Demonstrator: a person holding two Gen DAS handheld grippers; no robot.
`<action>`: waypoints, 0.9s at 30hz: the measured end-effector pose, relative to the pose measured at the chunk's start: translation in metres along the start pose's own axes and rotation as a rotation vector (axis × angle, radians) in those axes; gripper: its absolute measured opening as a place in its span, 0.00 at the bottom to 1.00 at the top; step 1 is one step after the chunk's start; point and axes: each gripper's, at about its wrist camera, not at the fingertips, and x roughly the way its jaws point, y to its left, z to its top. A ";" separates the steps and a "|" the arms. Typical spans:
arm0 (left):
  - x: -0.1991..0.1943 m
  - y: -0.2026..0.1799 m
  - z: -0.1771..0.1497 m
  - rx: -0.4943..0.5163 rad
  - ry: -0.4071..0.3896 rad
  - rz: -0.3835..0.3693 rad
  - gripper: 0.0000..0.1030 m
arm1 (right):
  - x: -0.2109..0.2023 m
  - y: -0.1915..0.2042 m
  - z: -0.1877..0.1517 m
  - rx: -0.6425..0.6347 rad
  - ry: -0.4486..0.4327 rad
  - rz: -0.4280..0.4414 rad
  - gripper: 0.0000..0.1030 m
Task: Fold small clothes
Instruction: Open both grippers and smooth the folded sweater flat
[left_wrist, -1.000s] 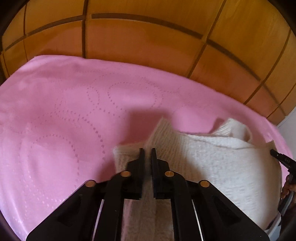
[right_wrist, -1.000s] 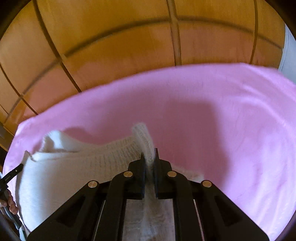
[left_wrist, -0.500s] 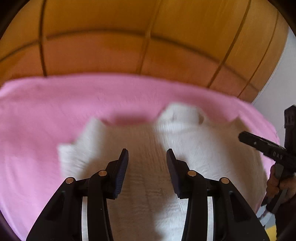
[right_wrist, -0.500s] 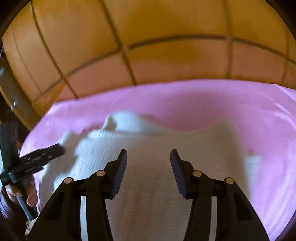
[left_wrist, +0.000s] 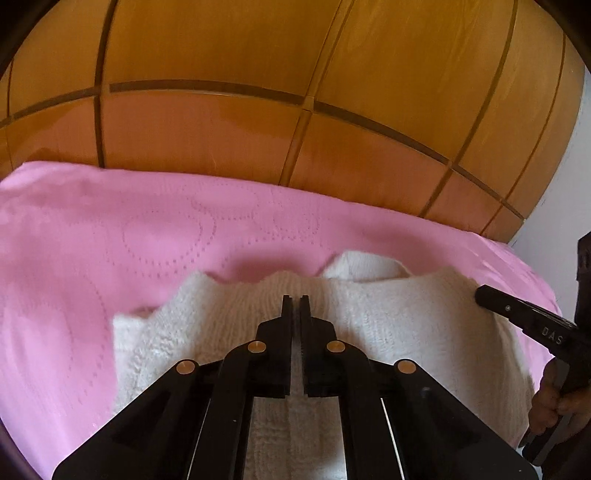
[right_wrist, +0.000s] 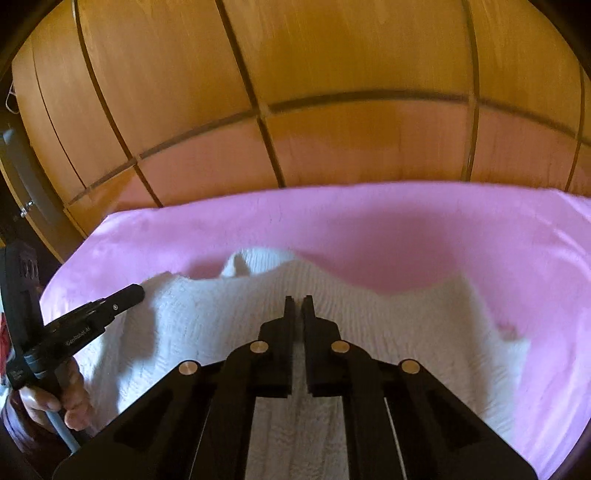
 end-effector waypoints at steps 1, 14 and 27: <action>0.006 -0.002 0.000 0.026 0.011 0.028 0.02 | 0.006 0.001 0.000 -0.005 0.013 -0.012 0.04; 0.016 -0.002 -0.014 0.002 0.083 0.154 0.51 | 0.030 -0.008 -0.018 0.022 0.077 -0.091 0.52; -0.030 0.015 -0.069 -0.042 0.063 0.277 0.64 | -0.033 -0.031 -0.099 0.047 0.042 -0.076 0.74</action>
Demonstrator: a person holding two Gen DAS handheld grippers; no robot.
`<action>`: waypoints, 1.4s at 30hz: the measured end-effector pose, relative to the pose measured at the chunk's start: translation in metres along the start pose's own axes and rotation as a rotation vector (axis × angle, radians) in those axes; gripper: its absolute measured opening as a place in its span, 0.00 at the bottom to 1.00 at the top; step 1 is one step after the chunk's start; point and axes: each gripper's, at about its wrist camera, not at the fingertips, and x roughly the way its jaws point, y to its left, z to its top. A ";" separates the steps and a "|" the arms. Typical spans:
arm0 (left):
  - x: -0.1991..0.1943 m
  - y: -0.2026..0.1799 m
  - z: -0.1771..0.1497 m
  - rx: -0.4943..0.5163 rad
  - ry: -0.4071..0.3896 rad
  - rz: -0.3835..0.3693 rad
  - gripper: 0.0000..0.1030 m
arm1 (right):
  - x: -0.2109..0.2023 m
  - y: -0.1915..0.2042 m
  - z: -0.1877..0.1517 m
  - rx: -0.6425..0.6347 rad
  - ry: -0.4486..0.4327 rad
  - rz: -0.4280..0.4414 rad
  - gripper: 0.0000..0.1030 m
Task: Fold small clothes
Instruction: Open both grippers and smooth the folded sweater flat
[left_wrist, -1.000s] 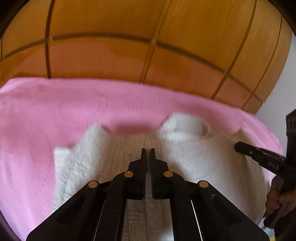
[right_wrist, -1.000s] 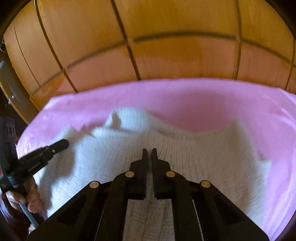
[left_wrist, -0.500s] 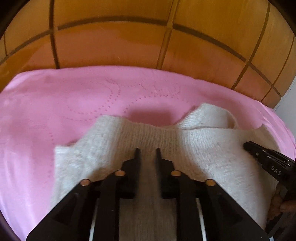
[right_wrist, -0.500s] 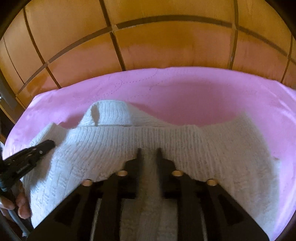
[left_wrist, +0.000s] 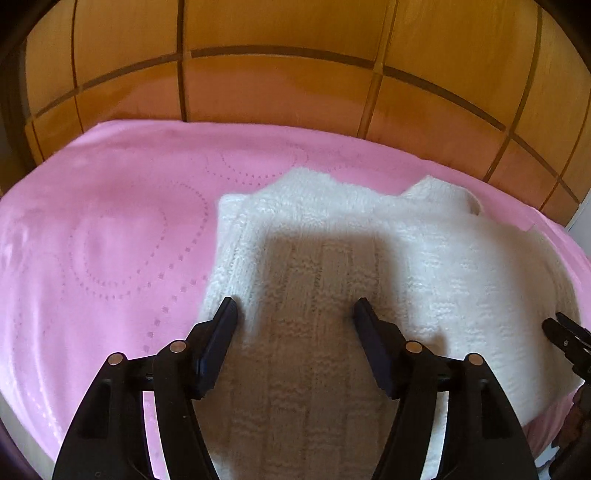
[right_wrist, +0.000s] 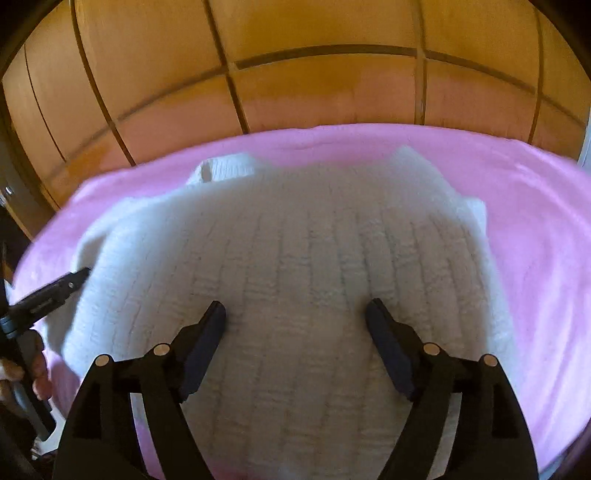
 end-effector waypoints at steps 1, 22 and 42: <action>-0.005 -0.003 0.001 -0.003 -0.010 -0.003 0.64 | -0.003 -0.001 0.001 0.002 0.004 -0.003 0.74; -0.031 -0.075 -0.057 0.167 0.008 -0.073 0.64 | -0.028 -0.063 -0.040 0.184 0.018 -0.048 0.86; -0.059 -0.032 -0.042 0.081 -0.069 -0.024 0.70 | -0.037 -0.030 -0.003 0.131 -0.056 -0.077 0.88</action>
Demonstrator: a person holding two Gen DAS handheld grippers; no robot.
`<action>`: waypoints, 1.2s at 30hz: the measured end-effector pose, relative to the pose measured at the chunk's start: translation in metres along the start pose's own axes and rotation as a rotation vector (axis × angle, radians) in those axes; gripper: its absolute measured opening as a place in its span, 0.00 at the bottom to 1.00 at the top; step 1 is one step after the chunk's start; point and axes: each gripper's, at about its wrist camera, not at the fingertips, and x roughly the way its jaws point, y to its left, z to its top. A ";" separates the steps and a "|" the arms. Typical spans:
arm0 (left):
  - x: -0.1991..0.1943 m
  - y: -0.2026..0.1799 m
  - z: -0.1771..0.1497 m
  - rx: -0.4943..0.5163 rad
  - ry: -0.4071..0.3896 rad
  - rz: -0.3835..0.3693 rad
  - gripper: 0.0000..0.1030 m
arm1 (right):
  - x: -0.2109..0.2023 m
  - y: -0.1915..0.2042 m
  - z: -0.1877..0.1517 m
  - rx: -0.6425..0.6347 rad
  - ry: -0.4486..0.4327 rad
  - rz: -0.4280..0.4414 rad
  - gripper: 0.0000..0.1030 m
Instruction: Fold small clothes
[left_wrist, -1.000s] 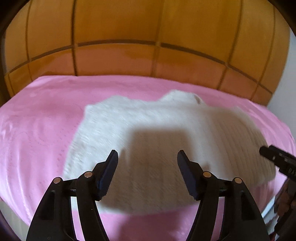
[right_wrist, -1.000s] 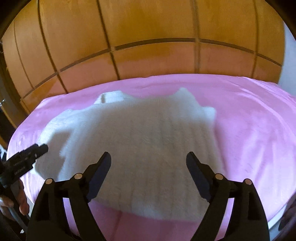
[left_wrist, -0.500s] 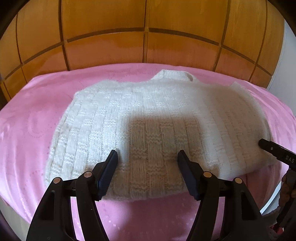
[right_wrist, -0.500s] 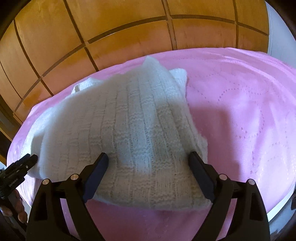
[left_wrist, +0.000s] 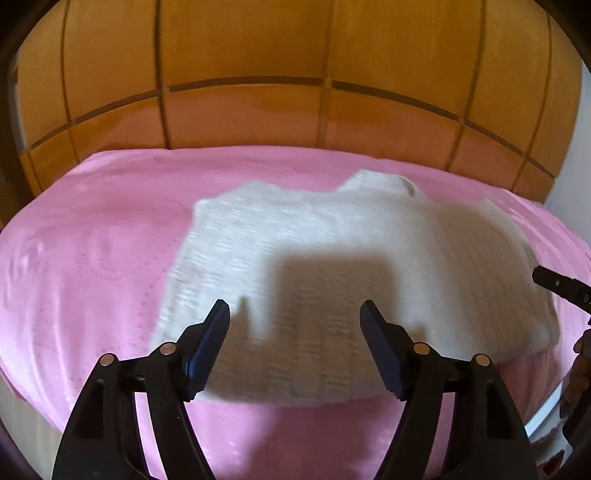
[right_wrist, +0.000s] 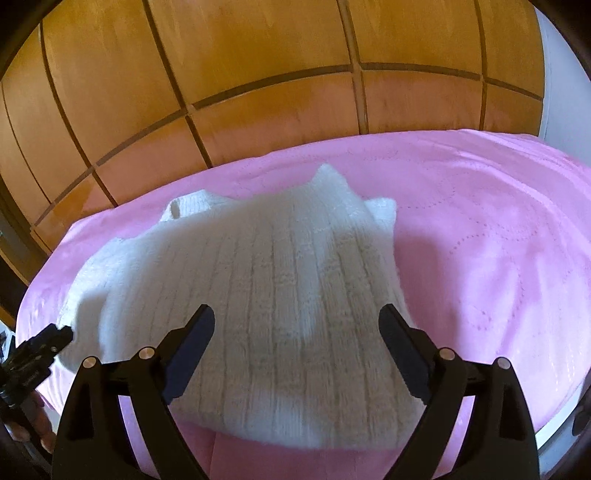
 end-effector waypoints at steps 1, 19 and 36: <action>0.000 0.003 0.001 -0.006 -0.003 0.008 0.70 | 0.004 -0.001 0.003 0.003 0.003 -0.006 0.88; 0.050 0.094 0.037 -0.223 0.101 0.058 0.45 | 0.042 -0.023 0.004 0.078 0.055 0.007 0.91; 0.013 0.069 0.018 -0.166 0.017 0.112 0.45 | 0.023 -0.098 -0.009 0.326 0.078 0.194 0.77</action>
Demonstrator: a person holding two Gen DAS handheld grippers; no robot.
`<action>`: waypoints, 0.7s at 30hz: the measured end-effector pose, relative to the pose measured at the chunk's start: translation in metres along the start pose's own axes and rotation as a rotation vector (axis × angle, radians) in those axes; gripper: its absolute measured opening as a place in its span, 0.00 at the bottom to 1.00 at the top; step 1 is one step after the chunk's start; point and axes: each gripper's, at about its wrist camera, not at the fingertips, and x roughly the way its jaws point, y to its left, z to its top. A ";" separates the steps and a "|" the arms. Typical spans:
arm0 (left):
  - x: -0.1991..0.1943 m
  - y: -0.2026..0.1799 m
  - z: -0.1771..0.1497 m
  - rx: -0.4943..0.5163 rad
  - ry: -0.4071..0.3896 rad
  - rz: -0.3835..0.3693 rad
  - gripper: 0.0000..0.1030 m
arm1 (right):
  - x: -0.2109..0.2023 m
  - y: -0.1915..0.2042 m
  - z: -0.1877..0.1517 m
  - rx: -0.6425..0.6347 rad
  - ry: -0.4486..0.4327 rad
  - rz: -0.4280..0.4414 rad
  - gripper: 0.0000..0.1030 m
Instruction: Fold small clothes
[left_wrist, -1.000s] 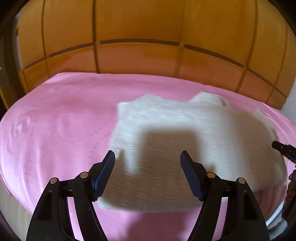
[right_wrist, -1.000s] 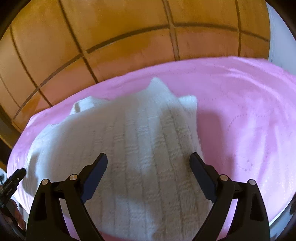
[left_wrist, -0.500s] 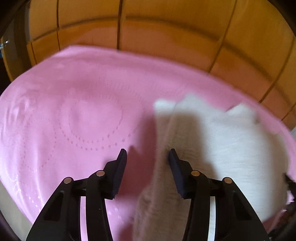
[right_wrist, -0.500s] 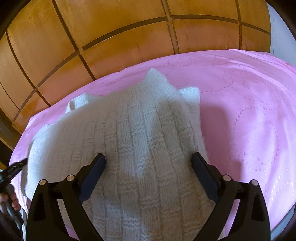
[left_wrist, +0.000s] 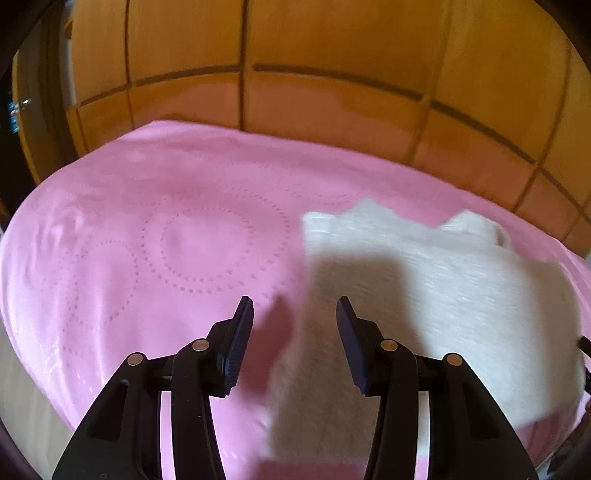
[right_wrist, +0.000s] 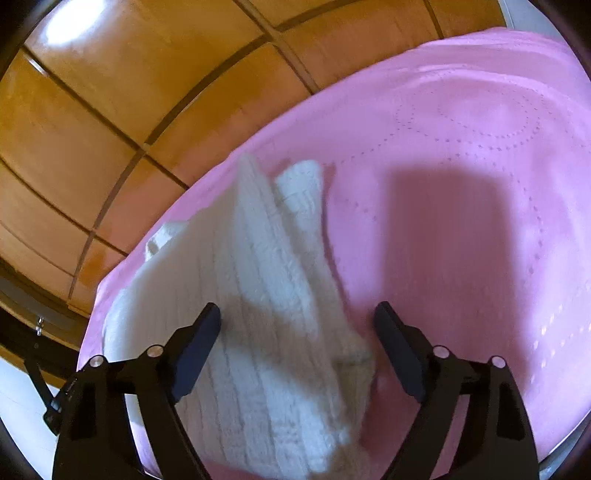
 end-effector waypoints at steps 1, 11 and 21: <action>-0.003 -0.005 -0.002 0.013 0.000 -0.014 0.45 | 0.000 0.003 -0.003 -0.009 0.018 0.027 0.75; 0.009 -0.058 -0.026 0.172 0.060 -0.064 0.48 | 0.004 0.020 -0.014 -0.092 0.134 0.063 0.31; 0.018 -0.050 -0.030 0.142 0.078 -0.109 0.48 | -0.023 0.094 0.001 -0.205 0.145 0.145 0.22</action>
